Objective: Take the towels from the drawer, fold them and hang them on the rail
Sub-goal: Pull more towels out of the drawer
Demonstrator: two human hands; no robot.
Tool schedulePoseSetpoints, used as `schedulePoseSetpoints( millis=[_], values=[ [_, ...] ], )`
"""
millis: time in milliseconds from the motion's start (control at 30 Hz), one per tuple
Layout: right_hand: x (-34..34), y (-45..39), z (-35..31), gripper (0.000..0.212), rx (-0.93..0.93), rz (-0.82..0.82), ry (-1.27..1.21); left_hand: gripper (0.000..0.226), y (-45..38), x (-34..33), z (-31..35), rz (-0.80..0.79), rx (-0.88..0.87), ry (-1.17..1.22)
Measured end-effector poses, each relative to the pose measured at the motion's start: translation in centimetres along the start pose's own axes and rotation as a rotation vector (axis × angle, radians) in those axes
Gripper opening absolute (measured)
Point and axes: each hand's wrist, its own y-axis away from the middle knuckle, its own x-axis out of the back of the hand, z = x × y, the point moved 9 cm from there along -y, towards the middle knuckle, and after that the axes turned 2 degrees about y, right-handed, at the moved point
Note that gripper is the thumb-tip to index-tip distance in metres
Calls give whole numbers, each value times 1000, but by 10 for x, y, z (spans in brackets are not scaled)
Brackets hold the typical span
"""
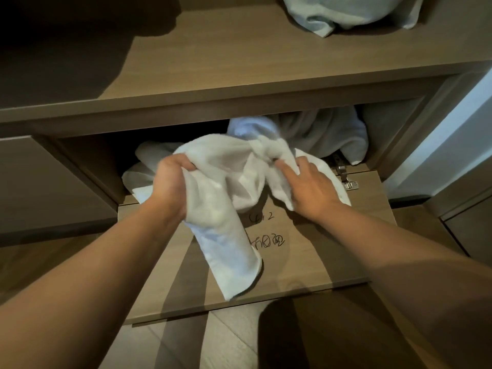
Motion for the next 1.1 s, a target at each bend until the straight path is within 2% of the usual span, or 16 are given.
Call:
schedulePoseSetpoints(
  millis=[33, 100, 200, 267, 333, 367, 467, 533, 600, 700, 767, 833, 900, 967, 1033, 1100],
  values=[
    [1, -1, 11, 89, -60, 14, -2, 24, 2, 5, 8, 44, -54, 30],
    [-3, 3, 33, 88, -145, -6, -5, 51, 2, 20, 23, 99, -151, 143],
    [-21, 17, 58, 90, -221, -112, 32, 32, 5, 41, 45, 122, -298, 209],
    [-28, 26, 59, 85, -267, -157, 24, 29, 8, 47, 57, 144, -395, -27],
    [-20, 26, 45, 79, -289, -79, -30, 15, 17, 29, 58, 56, -477, -329],
    [-12, 25, 32, 78, -263, -5, -70, 8, 23, 17, 54, -9, -507, -439],
    [24, 21, -19, 84, -48, 238, -185, 23, 40, -18, 43, -261, -540, -465],
    [42, 20, -51, 95, 131, 311, -235, 28, 52, -35, 43, -395, -606, -570],
    [49, 18, -77, 102, 299, 289, -264, 30, 60, -42, 49, -431, -678, -571],
    [37, 9, -90, 110, 383, 101, -296, 31, 66, -41, 73, -326, -778, -368],
    [35, -1, -82, 111, 314, 58, -312, 34, 70, -44, 88, -317, -807, -219],
    [43, -13, -72, 105, 205, 107, -327, 35, 73, -49, 92, -345, -796, -161],
    [53, -25, -59, 73, 47, 167, -506, 30, 79, -51, 86, -340, -836, -292],
    [58, -34, -39, 30, -215, 204, -939, 16, 84, -48, 76, -295, -916, -543],
    [65, -39, -29, 25, -363, 265, -1142, 37, 76, -38, 68, -239, -904, -696],
    [78, -39, -28, 24, -348, 345, -1197, 72, 64, -32, 58, -269, -816, -754]
  ],
)
